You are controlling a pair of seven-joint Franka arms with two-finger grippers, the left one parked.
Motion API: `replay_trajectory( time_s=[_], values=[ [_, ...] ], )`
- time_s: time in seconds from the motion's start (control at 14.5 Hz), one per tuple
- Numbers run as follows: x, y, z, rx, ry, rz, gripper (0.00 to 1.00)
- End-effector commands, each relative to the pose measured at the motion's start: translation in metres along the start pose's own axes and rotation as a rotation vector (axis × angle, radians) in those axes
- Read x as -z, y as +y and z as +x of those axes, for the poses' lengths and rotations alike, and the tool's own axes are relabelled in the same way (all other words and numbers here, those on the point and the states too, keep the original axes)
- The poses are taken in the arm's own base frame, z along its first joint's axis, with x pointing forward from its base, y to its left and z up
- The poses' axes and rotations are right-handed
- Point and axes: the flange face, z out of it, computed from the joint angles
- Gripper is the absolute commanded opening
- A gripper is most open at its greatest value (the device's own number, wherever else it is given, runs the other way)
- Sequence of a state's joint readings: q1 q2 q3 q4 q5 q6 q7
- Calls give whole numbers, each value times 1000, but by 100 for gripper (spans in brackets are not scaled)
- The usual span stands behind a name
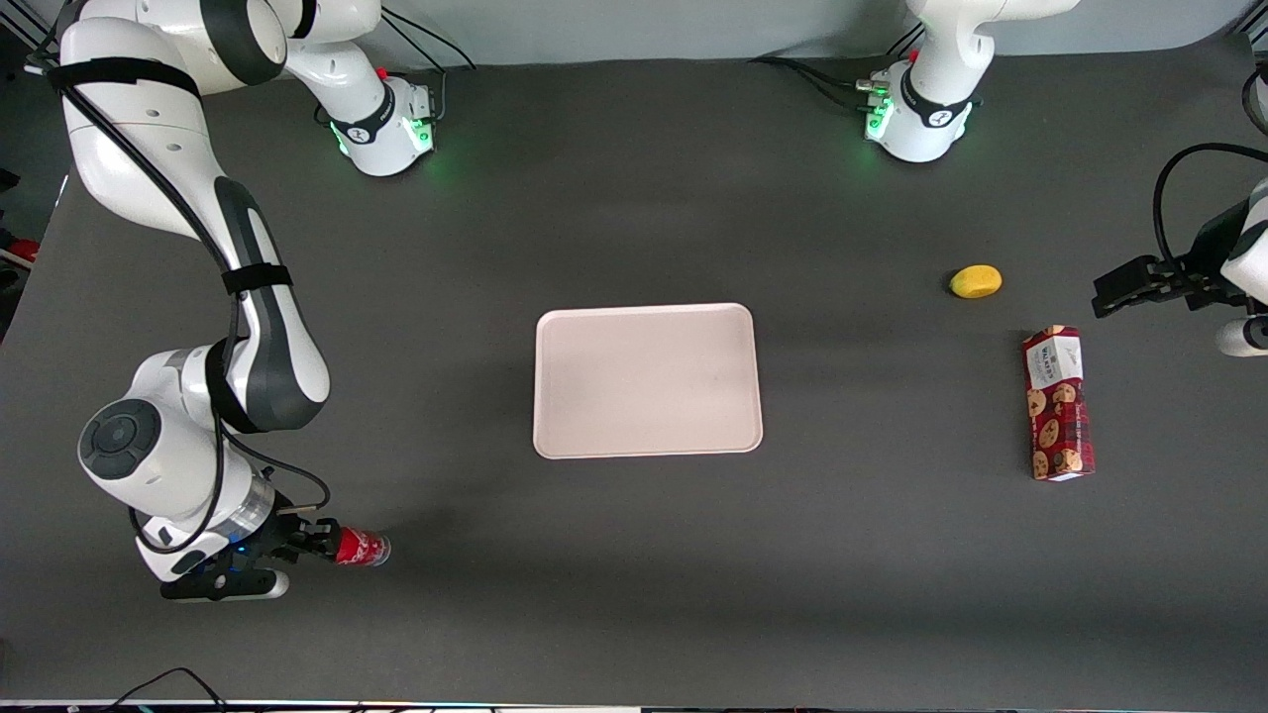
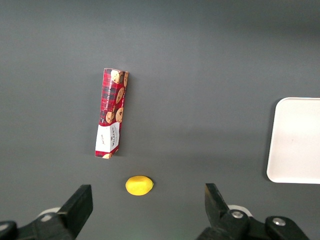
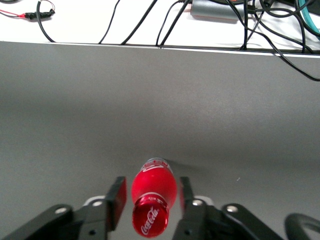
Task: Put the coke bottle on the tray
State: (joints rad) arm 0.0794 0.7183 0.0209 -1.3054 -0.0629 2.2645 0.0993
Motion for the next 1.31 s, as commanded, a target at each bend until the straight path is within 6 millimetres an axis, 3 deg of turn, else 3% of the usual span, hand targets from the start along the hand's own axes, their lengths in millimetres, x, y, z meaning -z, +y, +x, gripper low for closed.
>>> replay_trajectory(
  time_s=[0.0, 0.34, 0.41, 0.48, 1.03, 1.24],
  values=[
    [6, -4, 2, 2, -3, 17, 0],
    [7, -4, 2, 3, -11, 18, 0],
    [7, -6, 2, 3, -11, 18, 64],
    [5, -4, 2, 0, -12, 18, 99],
    [6, -4, 1, 0, -12, 18, 100],
    [-3, -2, -3, 2, -31, 17, 100]
  ],
)
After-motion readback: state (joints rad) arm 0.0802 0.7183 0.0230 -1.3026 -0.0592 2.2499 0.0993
